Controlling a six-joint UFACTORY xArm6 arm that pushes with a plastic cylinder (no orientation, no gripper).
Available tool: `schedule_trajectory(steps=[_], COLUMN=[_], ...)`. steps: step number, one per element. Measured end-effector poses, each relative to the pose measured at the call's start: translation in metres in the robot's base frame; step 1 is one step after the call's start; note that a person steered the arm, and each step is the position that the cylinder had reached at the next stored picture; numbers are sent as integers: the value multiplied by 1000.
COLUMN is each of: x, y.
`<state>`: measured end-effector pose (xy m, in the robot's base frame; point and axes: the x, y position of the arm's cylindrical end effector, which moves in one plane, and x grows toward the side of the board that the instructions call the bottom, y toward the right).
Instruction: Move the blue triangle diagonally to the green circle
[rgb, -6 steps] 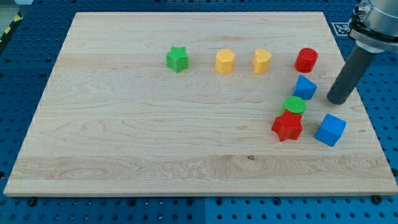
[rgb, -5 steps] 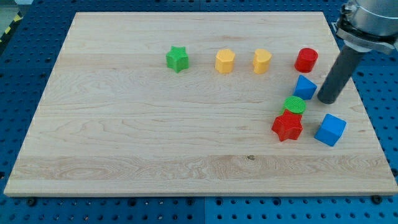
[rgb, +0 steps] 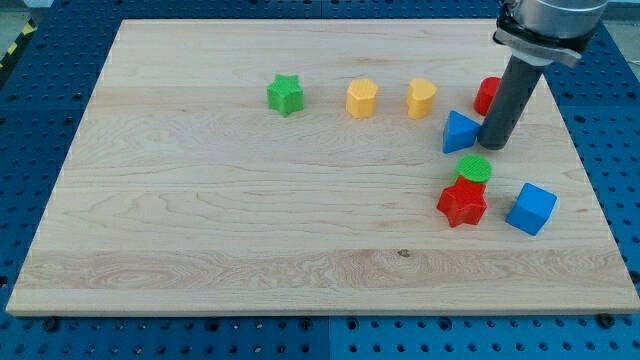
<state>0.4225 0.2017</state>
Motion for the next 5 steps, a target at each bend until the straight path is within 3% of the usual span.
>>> schedule_trajectory(steps=[5], x=[-12], y=[-58])
